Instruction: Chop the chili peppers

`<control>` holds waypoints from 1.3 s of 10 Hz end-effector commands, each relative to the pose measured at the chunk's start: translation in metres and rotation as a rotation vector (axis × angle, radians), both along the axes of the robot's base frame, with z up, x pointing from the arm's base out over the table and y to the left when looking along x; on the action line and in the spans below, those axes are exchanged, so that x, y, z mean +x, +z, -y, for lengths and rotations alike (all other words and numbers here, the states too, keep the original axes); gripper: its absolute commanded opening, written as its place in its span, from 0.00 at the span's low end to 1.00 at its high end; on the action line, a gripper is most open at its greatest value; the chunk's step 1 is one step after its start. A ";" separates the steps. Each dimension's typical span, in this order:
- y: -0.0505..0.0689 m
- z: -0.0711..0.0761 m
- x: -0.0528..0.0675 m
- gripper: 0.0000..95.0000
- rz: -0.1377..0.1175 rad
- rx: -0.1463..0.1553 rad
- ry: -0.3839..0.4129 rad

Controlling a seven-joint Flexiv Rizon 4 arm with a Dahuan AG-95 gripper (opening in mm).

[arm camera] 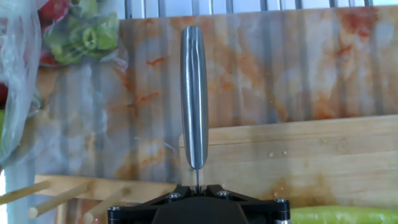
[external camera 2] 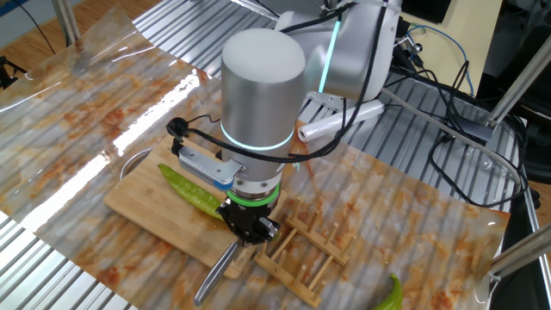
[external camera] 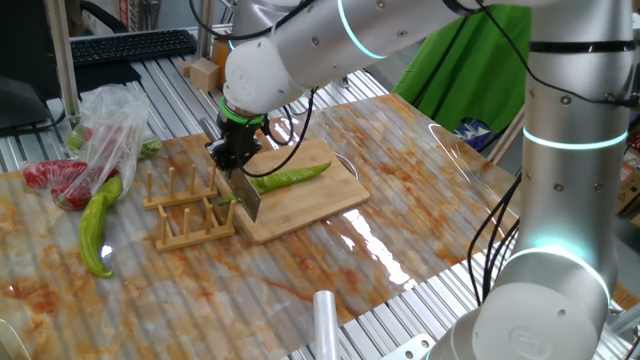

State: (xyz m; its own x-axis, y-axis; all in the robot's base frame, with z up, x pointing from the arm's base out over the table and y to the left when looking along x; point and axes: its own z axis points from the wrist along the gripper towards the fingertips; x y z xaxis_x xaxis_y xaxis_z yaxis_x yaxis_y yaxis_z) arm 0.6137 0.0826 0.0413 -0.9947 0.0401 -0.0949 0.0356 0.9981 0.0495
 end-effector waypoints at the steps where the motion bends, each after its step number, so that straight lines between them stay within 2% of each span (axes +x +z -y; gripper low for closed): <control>1: -0.002 0.001 0.001 0.00 0.017 -0.027 0.020; 2: -0.005 0.002 0.002 0.00 0.019 -0.027 0.023; 4: -0.012 0.004 0.003 0.00 0.039 -0.018 0.019; 5: -0.007 0.004 0.003 0.00 0.030 -0.009 0.017; 6: 0.005 0.004 0.000 0.00 0.012 -0.007 0.016; 7: 0.008 0.003 -0.001 0.00 0.006 -0.003 0.013; 8: 0.010 0.002 -0.002 0.00 -0.003 -0.002 -0.001; 10: 0.010 0.002 -0.002 0.00 -0.006 0.000 -0.005; 13: 0.018 0.003 -0.003 0.00 -0.015 0.000 -0.016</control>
